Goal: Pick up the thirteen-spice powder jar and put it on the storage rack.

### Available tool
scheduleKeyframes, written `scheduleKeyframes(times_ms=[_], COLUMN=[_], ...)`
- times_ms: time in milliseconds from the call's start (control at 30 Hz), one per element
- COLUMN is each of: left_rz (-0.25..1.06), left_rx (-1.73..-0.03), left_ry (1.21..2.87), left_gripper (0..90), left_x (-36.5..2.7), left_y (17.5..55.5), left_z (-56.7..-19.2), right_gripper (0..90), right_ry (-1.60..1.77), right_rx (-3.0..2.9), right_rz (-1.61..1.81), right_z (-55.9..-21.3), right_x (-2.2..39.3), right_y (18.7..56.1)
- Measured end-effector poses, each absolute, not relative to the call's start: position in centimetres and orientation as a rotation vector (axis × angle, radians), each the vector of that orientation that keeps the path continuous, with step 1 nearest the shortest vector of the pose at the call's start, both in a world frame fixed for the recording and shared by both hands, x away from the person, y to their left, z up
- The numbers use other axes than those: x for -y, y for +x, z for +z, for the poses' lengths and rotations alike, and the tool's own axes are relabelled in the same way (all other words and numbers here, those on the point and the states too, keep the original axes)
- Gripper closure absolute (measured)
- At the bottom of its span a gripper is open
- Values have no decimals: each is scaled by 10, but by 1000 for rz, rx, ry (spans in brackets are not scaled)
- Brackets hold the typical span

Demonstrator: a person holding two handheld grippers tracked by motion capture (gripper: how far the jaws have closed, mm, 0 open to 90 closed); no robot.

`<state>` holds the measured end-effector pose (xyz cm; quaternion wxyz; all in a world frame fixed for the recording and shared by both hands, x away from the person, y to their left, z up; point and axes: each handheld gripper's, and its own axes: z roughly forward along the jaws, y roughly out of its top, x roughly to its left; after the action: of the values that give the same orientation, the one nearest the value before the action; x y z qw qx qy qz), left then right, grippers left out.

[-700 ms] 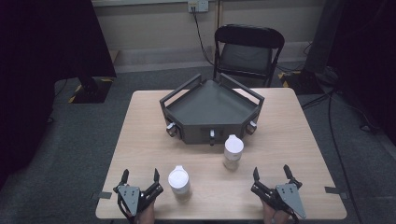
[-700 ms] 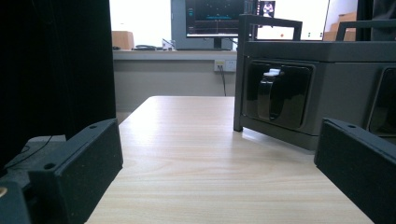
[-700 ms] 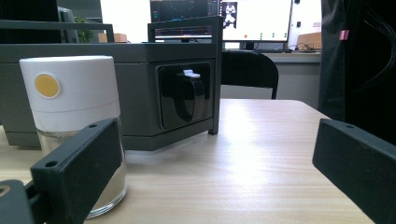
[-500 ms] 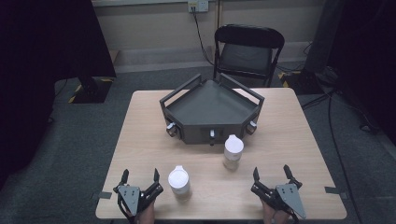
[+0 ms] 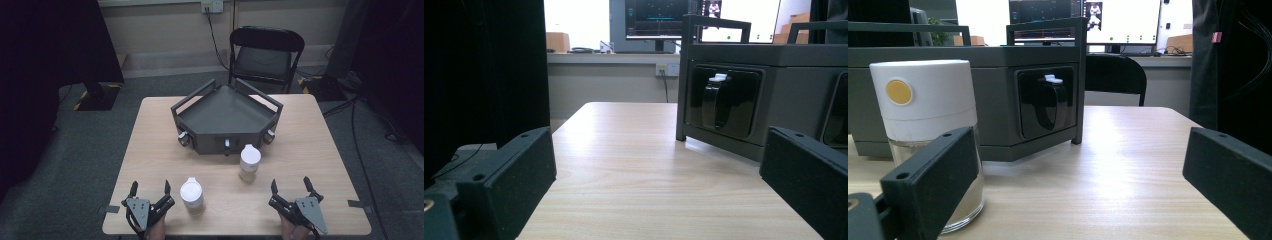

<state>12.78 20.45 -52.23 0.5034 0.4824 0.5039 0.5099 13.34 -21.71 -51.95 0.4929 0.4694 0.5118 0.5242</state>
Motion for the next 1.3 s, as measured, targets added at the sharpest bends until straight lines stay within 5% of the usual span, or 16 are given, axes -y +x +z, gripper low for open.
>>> scheduleKeyframes(times_ms=[400,1300], left_rz=[1186,1091], left_rx=[-1279,-1117], left_ry=[1153,1137], left_gripper=[0,1], left_x=[-207,-218], left_y=[130,105], left_z=[-510,-463], right_gripper=[0,0], right_ry=[1139,1141], right_rx=[-1240,-1236], right_rz=[1270,1266], right_z=[-520,-520], right_x=[217,216], right_y=[133,133])
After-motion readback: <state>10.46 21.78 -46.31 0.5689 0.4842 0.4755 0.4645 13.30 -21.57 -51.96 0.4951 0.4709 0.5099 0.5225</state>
